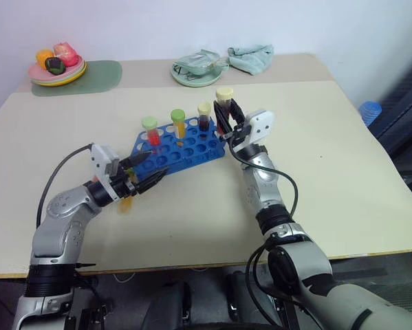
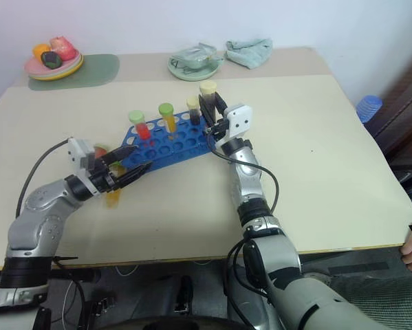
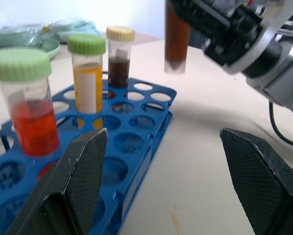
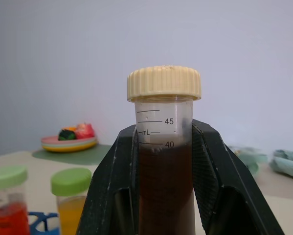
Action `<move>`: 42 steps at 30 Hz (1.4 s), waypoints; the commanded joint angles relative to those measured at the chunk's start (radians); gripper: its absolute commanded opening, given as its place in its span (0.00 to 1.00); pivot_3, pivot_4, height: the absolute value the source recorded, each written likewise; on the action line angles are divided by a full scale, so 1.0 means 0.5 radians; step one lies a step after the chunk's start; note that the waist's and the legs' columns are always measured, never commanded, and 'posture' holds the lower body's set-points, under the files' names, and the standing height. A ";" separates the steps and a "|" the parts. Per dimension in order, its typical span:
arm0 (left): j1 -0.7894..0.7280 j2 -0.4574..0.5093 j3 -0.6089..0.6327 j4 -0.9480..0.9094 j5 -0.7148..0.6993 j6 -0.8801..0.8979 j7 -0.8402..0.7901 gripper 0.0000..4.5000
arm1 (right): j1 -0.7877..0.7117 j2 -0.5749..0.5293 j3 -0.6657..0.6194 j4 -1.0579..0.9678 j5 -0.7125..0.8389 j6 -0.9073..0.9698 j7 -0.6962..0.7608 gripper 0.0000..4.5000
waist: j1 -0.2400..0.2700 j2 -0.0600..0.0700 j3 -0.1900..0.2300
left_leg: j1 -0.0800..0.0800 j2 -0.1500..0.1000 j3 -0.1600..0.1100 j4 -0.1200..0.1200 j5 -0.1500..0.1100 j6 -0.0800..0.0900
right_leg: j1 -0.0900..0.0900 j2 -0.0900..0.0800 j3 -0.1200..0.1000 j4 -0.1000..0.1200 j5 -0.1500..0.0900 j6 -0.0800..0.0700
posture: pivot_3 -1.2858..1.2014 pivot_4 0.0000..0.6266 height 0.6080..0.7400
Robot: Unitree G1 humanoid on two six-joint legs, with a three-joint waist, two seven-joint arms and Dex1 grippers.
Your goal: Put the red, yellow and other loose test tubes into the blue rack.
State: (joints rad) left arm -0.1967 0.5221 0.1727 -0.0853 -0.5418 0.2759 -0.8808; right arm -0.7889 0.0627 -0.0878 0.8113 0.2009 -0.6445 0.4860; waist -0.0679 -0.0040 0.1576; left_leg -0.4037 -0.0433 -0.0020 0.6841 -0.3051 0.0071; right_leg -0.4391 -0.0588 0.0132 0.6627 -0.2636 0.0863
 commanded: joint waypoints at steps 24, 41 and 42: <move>0.106 0.076 0.097 -0.158 -0.084 0.020 -0.005 0.84 | -0.232 0.061 -0.156 0.680 0.013 -0.185 0.064 0.18 | -0.004 0.000 0.000 | 0.023 0.000 0.000 -0.006 -0.001 0.000 | 0.021 -0.001 0.000 -0.002 -0.001 -0.002 | 0.52 0.24 1.00; 0.157 0.137 0.157 -0.311 -0.151 0.155 0.061 0.84 | -0.270 0.069 -0.206 0.847 -0.040 -0.196 -0.066 0.18 | -0.003 0.000 0.000 | 0.025 0.000 0.000 -0.006 -0.001 0.000 | 0.022 -0.001 0.000 -0.002 -0.002 -0.003 | 0.52 0.24 1.00; 0.156 0.140 0.156 -0.312 -0.153 0.157 0.062 0.84 | -0.265 0.063 -0.205 0.853 -0.048 -0.199 -0.078 0.18 | -0.003 0.000 0.000 | 0.025 0.000 0.000 -0.006 -0.001 0.000 | 0.022 -0.001 0.000 -0.002 -0.002 -0.003 | 0.52 0.24 1.00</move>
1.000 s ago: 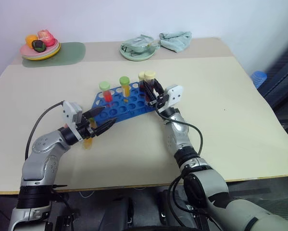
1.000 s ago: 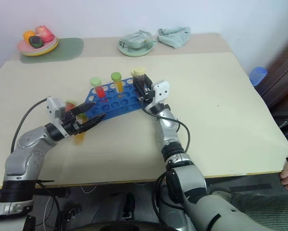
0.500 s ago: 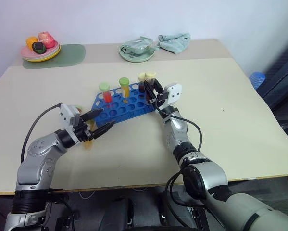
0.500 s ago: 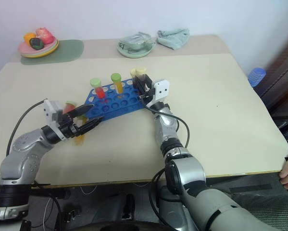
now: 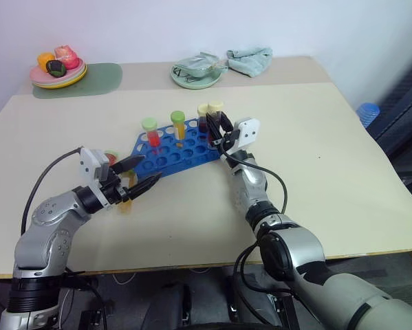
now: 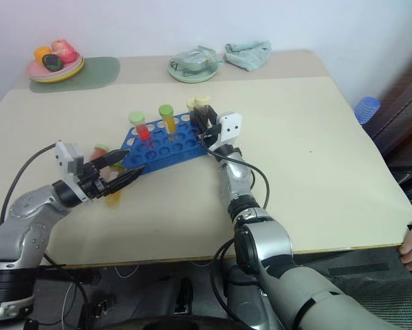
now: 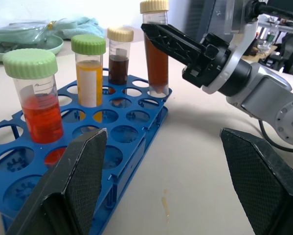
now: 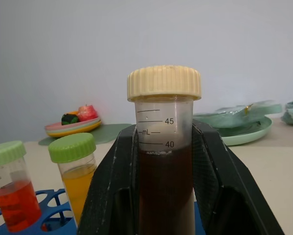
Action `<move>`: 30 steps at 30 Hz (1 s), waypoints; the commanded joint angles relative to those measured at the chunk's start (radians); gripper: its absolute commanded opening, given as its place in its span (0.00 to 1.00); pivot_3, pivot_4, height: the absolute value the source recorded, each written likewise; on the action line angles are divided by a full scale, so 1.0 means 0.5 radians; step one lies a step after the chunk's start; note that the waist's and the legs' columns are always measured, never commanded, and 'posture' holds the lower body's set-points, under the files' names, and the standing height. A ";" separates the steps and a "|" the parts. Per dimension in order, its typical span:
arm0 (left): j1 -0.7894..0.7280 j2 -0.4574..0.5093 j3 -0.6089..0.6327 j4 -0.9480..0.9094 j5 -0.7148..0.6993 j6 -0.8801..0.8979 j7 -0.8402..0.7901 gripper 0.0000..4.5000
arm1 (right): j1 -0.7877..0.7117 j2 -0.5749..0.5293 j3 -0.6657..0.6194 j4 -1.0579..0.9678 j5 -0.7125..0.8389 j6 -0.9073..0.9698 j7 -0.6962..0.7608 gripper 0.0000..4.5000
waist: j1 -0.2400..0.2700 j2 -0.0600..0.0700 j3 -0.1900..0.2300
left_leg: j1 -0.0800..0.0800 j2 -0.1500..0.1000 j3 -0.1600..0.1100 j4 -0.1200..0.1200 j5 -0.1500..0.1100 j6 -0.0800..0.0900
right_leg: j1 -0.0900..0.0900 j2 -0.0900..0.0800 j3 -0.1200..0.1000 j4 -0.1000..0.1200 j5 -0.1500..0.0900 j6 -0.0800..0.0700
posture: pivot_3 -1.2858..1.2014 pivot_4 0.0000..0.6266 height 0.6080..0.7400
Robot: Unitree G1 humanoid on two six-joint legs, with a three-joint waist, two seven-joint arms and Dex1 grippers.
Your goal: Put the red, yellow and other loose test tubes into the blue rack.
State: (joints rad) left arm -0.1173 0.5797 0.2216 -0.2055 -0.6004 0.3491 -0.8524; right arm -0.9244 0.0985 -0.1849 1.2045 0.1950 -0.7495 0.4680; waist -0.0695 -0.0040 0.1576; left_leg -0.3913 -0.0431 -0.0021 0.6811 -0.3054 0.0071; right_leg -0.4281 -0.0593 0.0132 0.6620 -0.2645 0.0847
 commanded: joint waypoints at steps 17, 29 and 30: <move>-0.023 0.022 0.049 -0.083 -0.072 0.035 0.022 0.84 | 0.051 -0.049 0.056 0.039 -0.259 -0.171 -0.342 0.82 | 0.001 0.001 0.001 | 0.000 0.000 0.000 -0.001 0.000 0.000 | 0.001 0.000 0.000 -0.002 0.000 0.000 | 0.52 0.24 1.00; -0.095 -0.128 0.188 -0.200 -0.145 0.171 0.498 0.84 | 0.471 -0.376 0.306 -0.914 -0.201 0.089 0.112 0.82 | 0.018 0.001 0.001 | 0.000 0.000 -0.001 -0.002 -0.001 0.002 | 0.002 0.000 0.000 -0.004 -0.001 -0.001 | 0.52 0.24 1.00; -0.084 -0.116 0.193 -0.242 -0.113 0.214 0.579 0.84 | 0.587 -0.438 0.341 -1.172 -0.137 0.246 0.207 0.82 | 0.027 0.001 0.001 | 0.000 0.000 -0.001 -0.002 -0.003 0.006 | 0.002 0.000 0.000 -0.004 -0.001 -0.001 | 0.52 0.24 1.00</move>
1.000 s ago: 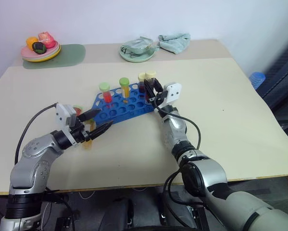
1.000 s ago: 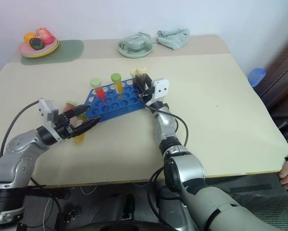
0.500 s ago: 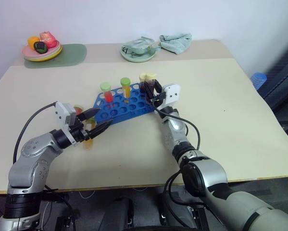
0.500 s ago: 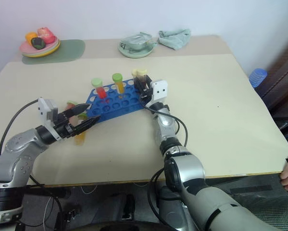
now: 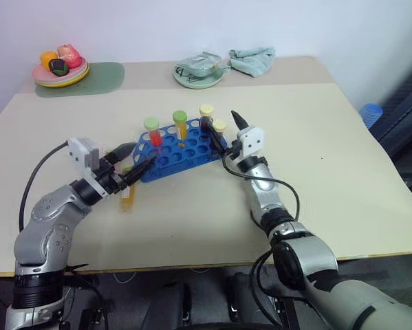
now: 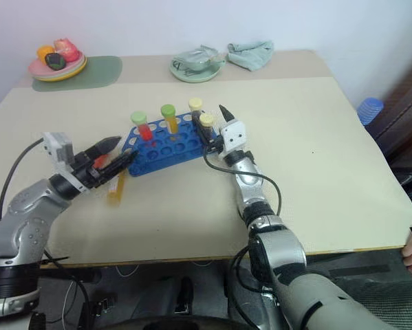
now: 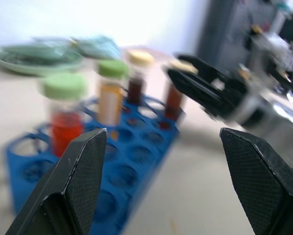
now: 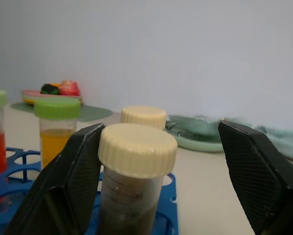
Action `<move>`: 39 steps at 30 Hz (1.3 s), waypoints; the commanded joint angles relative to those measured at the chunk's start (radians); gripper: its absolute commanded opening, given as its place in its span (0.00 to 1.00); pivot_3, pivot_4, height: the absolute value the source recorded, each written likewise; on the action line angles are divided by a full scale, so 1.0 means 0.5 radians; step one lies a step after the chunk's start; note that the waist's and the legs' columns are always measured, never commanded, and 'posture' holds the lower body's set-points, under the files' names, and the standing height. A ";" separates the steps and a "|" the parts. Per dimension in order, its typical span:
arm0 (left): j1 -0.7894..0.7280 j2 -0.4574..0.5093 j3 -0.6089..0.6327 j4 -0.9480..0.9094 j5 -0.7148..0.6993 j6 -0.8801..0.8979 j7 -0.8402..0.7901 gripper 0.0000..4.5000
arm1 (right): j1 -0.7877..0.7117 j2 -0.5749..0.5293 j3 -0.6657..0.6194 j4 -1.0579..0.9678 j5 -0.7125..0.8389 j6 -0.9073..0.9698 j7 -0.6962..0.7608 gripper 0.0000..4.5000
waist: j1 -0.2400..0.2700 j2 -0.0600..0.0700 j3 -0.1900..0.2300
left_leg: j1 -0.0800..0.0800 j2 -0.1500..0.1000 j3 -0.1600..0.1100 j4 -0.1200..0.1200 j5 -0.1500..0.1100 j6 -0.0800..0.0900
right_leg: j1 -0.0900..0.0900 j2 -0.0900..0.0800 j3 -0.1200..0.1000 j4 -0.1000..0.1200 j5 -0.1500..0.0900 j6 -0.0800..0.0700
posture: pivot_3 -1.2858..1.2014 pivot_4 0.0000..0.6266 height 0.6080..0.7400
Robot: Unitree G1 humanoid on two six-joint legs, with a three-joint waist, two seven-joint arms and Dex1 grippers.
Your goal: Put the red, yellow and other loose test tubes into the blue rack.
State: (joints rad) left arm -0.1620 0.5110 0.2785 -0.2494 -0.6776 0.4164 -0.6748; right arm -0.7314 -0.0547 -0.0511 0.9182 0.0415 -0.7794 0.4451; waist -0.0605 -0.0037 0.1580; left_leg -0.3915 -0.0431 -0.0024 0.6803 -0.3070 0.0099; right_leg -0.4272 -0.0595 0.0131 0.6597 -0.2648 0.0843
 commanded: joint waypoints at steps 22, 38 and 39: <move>-0.960 0.455 0.081 0.246 -0.777 2.396 1.660 0.84 | 1.036 -1.709 -0.261 -2.644 1.210 2.194 1.236 0.82 | 0.101 -0.017 0.011 | -0.002 0.003 -0.003 0.001 -0.003 0.004 | 0.006 0.003 -0.002 -0.016 0.000 0.002 | 0.52 0.24 1.00; -1.188 0.448 -0.247 0.744 -1.172 2.396 2.211 0.84 | 1.065 -1.696 -0.328 -2.680 1.194 2.213 1.180 0.82 | 0.146 -0.019 0.012 | -0.006 0.003 -0.002 0.001 -0.002 0.001 | 0.004 0.000 -0.002 -0.021 0.000 0.002 | 0.52 0.24 1.00; -1.201 0.436 -0.247 0.771 -1.182 2.396 2.253 0.84 | 1.069 -1.696 -0.331 -2.687 1.195 2.217 1.175 0.82 | 0.147 -0.019 0.012 | -0.006 0.002 -0.002 0.001 -0.002 0.002 | 0.004 0.000 -0.002 -0.021 0.000 0.002 | 0.52 0.24 1.00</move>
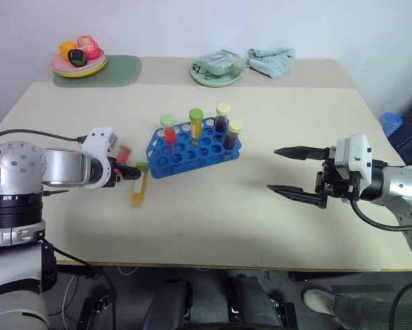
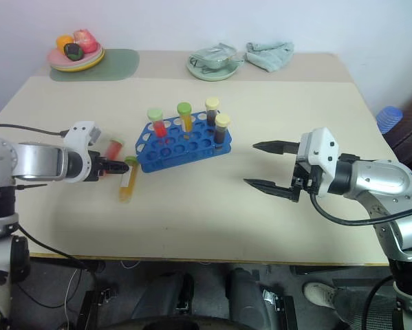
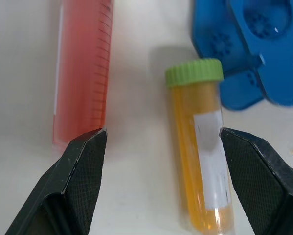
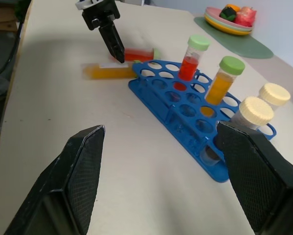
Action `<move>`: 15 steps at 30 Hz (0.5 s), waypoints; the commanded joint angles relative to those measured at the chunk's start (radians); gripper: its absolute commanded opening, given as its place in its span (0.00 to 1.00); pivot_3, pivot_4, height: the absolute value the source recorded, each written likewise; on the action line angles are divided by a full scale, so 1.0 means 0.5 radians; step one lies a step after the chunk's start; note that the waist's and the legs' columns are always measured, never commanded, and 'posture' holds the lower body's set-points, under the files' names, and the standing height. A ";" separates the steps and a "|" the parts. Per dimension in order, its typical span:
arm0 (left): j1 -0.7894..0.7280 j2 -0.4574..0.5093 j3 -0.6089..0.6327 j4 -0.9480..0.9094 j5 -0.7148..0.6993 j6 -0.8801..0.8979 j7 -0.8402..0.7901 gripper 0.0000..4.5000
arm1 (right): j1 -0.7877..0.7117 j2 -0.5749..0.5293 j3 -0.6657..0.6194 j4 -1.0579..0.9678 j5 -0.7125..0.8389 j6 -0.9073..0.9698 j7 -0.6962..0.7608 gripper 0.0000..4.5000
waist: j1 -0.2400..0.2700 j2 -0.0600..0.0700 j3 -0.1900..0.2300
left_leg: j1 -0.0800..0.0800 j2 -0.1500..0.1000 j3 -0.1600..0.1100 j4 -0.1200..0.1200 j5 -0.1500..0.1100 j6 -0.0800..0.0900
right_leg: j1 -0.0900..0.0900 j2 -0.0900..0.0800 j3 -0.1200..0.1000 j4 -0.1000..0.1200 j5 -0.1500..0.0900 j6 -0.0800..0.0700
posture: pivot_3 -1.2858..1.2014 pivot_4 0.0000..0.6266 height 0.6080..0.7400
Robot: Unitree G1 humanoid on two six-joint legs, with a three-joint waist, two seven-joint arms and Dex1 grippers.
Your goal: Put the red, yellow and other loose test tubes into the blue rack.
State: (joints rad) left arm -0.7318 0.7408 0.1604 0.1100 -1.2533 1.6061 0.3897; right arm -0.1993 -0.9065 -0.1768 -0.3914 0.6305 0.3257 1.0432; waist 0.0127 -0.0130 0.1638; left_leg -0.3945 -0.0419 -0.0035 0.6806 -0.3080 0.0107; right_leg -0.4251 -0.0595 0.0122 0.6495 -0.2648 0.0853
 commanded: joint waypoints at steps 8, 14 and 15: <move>-0.134 -0.137 -0.041 0.185 -0.065 0.017 0.369 0.72 | 0.023 0.004 -0.109 -0.084 0.030 0.033 -0.029 0.84 | 0.000 0.000 0.000 | -0.001 0.000 0.000 0.001 0.001 -0.002 | -0.001 0.000 0.000 0.001 0.000 0.000 | 0.52 0.24 1.00; -0.119 -0.170 0.003 0.211 -0.082 0.017 0.481 0.17 | 0.022 0.007 -0.114 -0.085 0.036 0.046 -0.039 0.84 | -0.002 0.000 0.000 | -0.001 0.000 0.000 0.001 0.001 -0.002 | -0.001 0.000 0.000 0.001 0.000 0.000 | 0.52 0.24 1.00; -0.114 -0.171 0.014 0.209 -0.088 0.017 0.490 0.17 | 0.022 0.008 -0.114 -0.084 0.036 0.047 -0.039 0.84 | -0.002 0.000 0.000 | -0.001 0.000 0.000 0.001 0.001 -0.002 | -0.001 0.000 0.000 0.001 0.000 0.000 | 0.52 0.24 1.00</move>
State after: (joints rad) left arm -0.7787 0.6494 0.1395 0.2211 -1.2834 1.6061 0.6201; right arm -0.1842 -0.9065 -0.1929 -0.4071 0.6331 0.3539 1.0271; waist 0.0118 -0.0132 0.1639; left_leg -0.3950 -0.0421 -0.0036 0.6814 -0.3073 0.0096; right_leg -0.4256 -0.0593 0.0121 0.6501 -0.2648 0.0853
